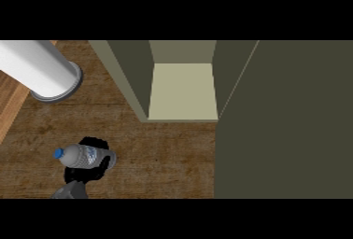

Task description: Pick up the bottled water, place it into the cabinet and close the cabinet

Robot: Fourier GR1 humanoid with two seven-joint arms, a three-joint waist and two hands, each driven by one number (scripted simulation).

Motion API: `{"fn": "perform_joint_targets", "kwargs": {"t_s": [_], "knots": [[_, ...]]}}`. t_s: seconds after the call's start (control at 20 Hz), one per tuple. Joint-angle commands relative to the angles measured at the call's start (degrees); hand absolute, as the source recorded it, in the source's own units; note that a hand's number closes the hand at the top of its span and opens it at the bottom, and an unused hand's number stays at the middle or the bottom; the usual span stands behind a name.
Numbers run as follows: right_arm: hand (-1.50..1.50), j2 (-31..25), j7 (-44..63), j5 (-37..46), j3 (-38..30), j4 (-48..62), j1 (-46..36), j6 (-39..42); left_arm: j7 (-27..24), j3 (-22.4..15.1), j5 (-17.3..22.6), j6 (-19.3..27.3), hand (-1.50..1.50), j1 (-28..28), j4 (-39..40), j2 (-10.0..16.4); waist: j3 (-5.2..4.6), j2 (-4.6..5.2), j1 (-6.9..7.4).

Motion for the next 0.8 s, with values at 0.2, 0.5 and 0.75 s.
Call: {"fn": "perform_joint_targets", "kwargs": {"t_s": [0.2, 0.5, 0.75], "knots": [[-1.5, 0.0, 0.6, -1.8, -1.3, 3.5, -3.1, -0.4, 7.2, -2.7, 4.6, -3.6, 1.5, 8.2, -17.1, -2.9, 0.02, -0.1, 0.77], [-1.5, 1.4, -1.4, 4.7, 6.0, 2.1, -1.5, -3.7, 18.5, -7.6, 5.9, 4.3, 1.5, 16.3, -36.9, -6.5, -0.01, -0.08, 0.48], [-1.5, 0.1, 1.7, 0.7, 4.4, -2.3, 0.8, -1.7, 27.0, -10.2, 7.5, 11.4, 1.5, 14.5, -47.1, -7.2, -0.05, 0.0, 0.09]]}}
